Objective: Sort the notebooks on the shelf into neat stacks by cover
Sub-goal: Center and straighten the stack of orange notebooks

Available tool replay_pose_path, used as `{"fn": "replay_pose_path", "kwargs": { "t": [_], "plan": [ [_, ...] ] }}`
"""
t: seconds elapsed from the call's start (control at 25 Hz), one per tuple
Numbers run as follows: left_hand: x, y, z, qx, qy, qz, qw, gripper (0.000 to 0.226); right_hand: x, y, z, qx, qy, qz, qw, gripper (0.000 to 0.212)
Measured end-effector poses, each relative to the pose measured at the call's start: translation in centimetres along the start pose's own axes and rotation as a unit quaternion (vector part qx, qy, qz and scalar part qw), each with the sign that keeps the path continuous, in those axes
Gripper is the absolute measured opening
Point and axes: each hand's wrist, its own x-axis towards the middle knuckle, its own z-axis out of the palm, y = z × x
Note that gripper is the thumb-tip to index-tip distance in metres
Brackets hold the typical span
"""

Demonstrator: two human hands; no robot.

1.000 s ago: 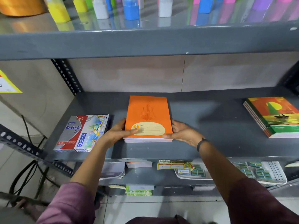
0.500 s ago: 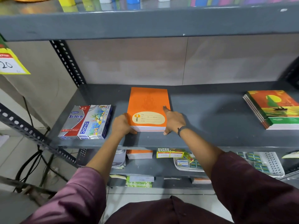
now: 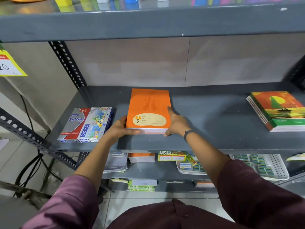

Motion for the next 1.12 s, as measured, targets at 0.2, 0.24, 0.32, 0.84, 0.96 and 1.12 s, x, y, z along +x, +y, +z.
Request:
{"fn": "replay_pose_path", "kwargs": {
  "t": [0.2,0.24,0.32,0.84,0.96,1.12],
  "plan": [
    [0.2,-0.5,0.1,-0.234,0.012,-0.057,0.971,0.093,-1.9,1.8,0.7,0.429,-0.034,0.020,0.902,0.095],
    [0.4,-0.6,0.0,-0.252,0.019,-0.058,0.966,0.095,-2.0,1.8,0.8,0.450,-0.033,0.033,0.892,0.090],
    [0.4,-0.9,0.0,-0.282,0.024,-0.054,0.958,0.098,-2.2,1.8,0.9,0.485,-0.046,0.030,0.873,0.077],
    [0.4,2.2,7.8,-0.285,-0.020,-0.041,0.958,0.096,-4.2,9.5,-3.7,0.522,-0.016,0.030,0.853,0.119],
    [0.3,2.9,9.7,-0.275,-0.028,-0.038,0.960,0.094,-4.2,11.4,-4.6,0.533,-0.004,0.031,0.845,0.121],
    [0.0,3.1,10.4,-0.269,-0.023,-0.041,0.962,0.093,-4.6,11.9,-4.7,0.526,0.003,0.029,0.850,0.117]
  ]
}}
